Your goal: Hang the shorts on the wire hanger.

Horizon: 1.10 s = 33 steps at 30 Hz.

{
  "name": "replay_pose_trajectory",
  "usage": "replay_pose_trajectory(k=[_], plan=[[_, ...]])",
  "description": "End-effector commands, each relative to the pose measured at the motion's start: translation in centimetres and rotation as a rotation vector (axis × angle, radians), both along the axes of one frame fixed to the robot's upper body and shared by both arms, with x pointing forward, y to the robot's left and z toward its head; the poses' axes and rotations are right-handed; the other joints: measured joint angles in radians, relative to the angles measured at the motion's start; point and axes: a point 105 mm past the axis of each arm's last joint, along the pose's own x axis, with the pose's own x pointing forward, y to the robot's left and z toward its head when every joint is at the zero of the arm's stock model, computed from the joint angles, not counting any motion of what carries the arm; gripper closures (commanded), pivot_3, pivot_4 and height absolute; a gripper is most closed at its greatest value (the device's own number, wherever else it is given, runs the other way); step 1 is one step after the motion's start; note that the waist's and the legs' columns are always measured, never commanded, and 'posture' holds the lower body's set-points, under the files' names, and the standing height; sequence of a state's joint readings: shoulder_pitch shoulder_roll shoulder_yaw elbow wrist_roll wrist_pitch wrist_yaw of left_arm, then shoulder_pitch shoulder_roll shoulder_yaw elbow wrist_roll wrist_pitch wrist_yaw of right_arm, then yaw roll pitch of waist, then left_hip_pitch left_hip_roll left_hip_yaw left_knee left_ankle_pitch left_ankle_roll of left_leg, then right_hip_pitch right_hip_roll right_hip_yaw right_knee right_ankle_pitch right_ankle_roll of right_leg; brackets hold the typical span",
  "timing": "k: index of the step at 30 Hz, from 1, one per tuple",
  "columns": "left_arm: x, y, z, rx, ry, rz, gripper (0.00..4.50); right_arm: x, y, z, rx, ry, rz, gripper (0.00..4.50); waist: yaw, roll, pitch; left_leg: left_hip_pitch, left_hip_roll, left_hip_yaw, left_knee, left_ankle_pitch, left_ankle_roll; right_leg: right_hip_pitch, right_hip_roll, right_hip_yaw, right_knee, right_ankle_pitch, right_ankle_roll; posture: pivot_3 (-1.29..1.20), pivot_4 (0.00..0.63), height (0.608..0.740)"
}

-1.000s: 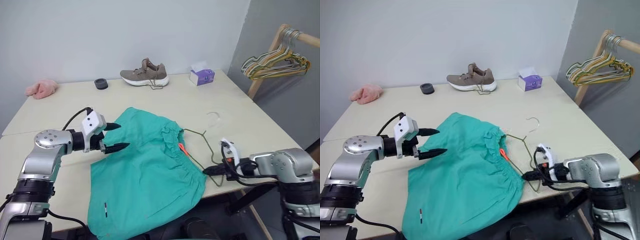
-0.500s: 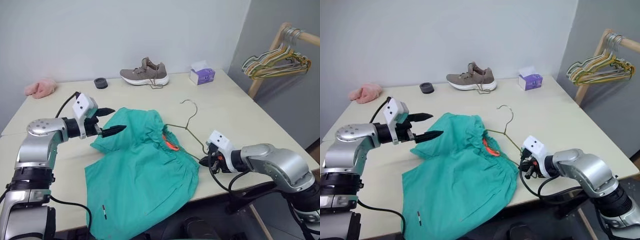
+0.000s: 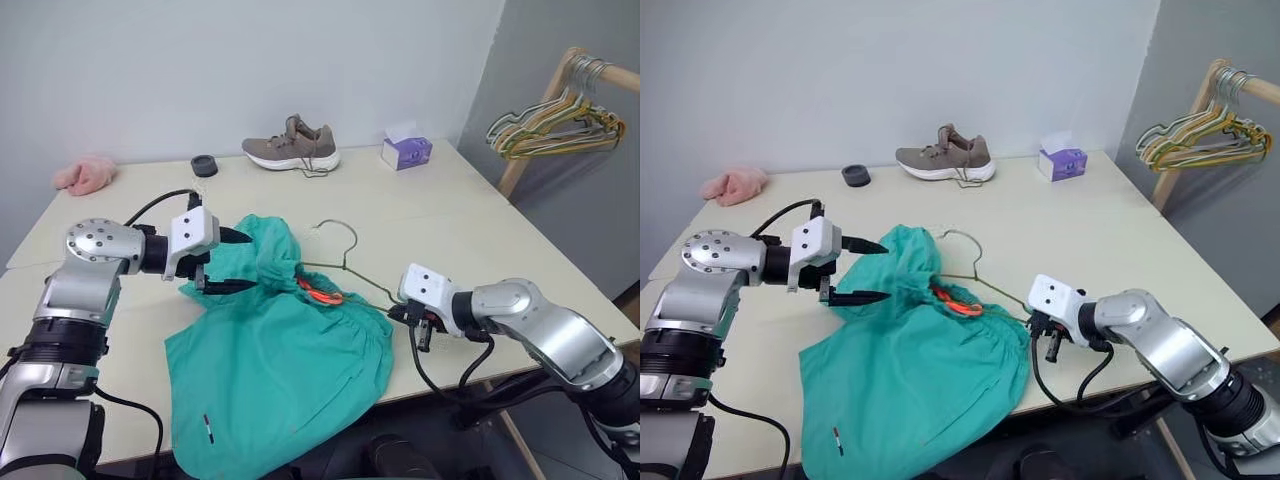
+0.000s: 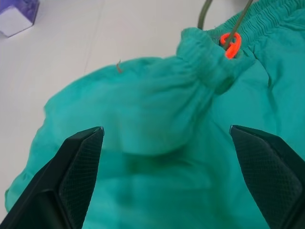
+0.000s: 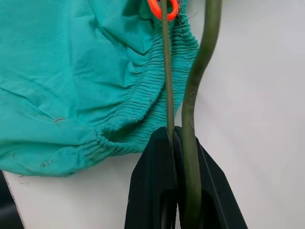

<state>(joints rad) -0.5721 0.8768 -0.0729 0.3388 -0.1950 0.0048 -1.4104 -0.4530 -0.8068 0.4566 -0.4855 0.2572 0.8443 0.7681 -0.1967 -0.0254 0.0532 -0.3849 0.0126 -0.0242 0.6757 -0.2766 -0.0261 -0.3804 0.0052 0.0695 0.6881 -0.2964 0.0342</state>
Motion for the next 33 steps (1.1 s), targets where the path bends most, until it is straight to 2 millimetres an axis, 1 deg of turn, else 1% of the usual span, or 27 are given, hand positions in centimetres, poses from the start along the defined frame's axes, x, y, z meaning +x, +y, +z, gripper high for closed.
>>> replay_pose_trajectory(k=[1, 7, 10, 13, 20, 22, 25, 28, 30, 31, 32, 33], plan=[[-0.9, -0.5, -1.0, 0.056, 0.016, -0.072, 0.03, 0.0, 0.9, 1.9, 0.004, -0.107, 0.072, 4.5, -0.003, 0.0, 0.0, 0.0, 0.0, 0.0, 0.0, 0.0, 0.0, 0.0, 0.0, 0.0, 0.0, 0.0, 0.0, -0.2, 0.0, 0.74], [-1.7, -1.1, -2.6, 0.071, 0.064, -0.113, 0.03, 0.1, 1.6, 2.9, 0.027, -0.147, 0.107, 4.5, -0.003, 0.0, 0.0, 0.0, 0.0, 0.0, 0.0, 0.0, 0.0, 0.0, 0.0, 0.0, 0.001, 0.0, 0.0, -0.21, 0.0, 0.74], [-1.5, -1.0, -2.8, 0.044, 0.091, -0.078, 0.6, 0.0, 1.8, 3.3, 0.032, -0.161, 0.126, 4.5, -0.003, 0.0, 0.0, 0.001, 0.0, 0.0, 0.0, 0.0, 0.0, 0.0, 0.0, 0.0, 0.002, 0.0, 0.0, -0.21, 0.0, 0.74], [-1.6, -1.1, -3.1, 0.041, 0.098, -0.075, 1.51, -0.1, 1.9, 3.6, 0.035, -0.166, 0.137, 4.5, -0.003, 0.0, 0.0, 0.001, 0.0, 0.0, 0.0, 0.0, 0.0, 0.0, 0.0, 0.0, 0.002, 0.0, 0.0, -0.21, 0.0, 0.74], [-1.7, -1.4, -3.4, 0.031, 0.099, -0.071, 3.79, -0.3, 2.3, 4.1, 0.048, -0.188, 0.174, 4.5, -0.003, 0.0, 0.0, 0.001, 0.0, 0.0, 0.0, 0.0, 0.0, 0.0, -0.001, 0.0, 0.002, 0.0, 0.0, -0.21, 0.0, 0.74], [-1.7, -1.4, -3.4, 0.03, 0.096, -0.068, 4.43, -0.4, 2.6, 4.4, 0.049, -0.213, 0.21, 4.5, -0.003, 0.0, 0.0, 0.001, 0.0, -0.001, 0.0, 0.0, 0.0, 0.0, -0.001, 0.0, 0.002, 0.0, 0.0, -0.21, 0.0, 0.74], [-1.7, -1.4, -3.3, 0.029, 0.091, -0.06, 4.47, -0.6, 2.5, 4.3, 0.032, -0.226, 0.246, 4.5, -0.003, 0.0, 0.0, 0.001, 0.0, -0.001, 0.001, 0.0, 0.0, 0.0, -0.001, 0.0, 0.002, 0.0, 0.0, -0.21, 0.0, 0.74], [-1.6, -1.3, -3.3, 0.027, 0.088, -0.05, 4.47, -0.2, 1.3, 3.8, -0.02, -0.251, 0.258, 4.5, -0.003, 0.0, 0.0, 0.001, 0.0, -0.001, 0.0, 0.0, 0.0, 0.0, -0.001, 0.0, 0.002, 0.0, 0.0, -0.21, 0.0, 0.74], [-1.4, -1.3, -3.1, 0.009, 0.084, -0.028, 4.5, 0.9, -0.9, 2.9, -0.094, -0.276, 0.204, 4.01, -0.003, 0.0, 0.0, 0.001, 0.0, 0.0, 0.0, 0.0, 0.0, 0.0, -0.001, 0.0, 0.002, 0.0, 0.0, -0.21, 0.0, 0.74], [-1.1, -1.2, -2.9, -0.004, 0.077, -0.013, 4.5, 1.3, -2.5, 2.1, -0.132, -0.259, 0.156, 3.75, -0.001, -0.001, 0.0, 0.001, 0.0, 0.0, 0.001, 0.0, 0.0, 0.001, -0.001, 0.0, 0.001, 0.0, 0.0, -0.21, 0.0, 0.74], [-0.9, -1.2, -2.7, -0.016, 0.07, 0.003, 4.5, 1.6, -4.1, 1.5, -0.157, -0.231, 0.104, 3.42, 0.001, -0.001, 0.0, 0.001, 0.0, 0.0, 0.001, 0.0, 0.0, 0.001, -0.001, 0.0, 0.001, 0.0, 0.0, -0.21, 0.0, 0.74], [-0.8, -1.2, -2.6, -0.023, 0.065, 0.012, 4.5, 1.7, -5.0, 1.1, -0.166, -0.211, 0.074, 3.07, 0.003, -0.001, -0.001, 0.001, 0.0, 0.0, 0.001, 0.0, 0.0, 0.001, -0.001, -0.001, 0.001, 0.0, 0.0, -0.21, 0.0, 0.74]])
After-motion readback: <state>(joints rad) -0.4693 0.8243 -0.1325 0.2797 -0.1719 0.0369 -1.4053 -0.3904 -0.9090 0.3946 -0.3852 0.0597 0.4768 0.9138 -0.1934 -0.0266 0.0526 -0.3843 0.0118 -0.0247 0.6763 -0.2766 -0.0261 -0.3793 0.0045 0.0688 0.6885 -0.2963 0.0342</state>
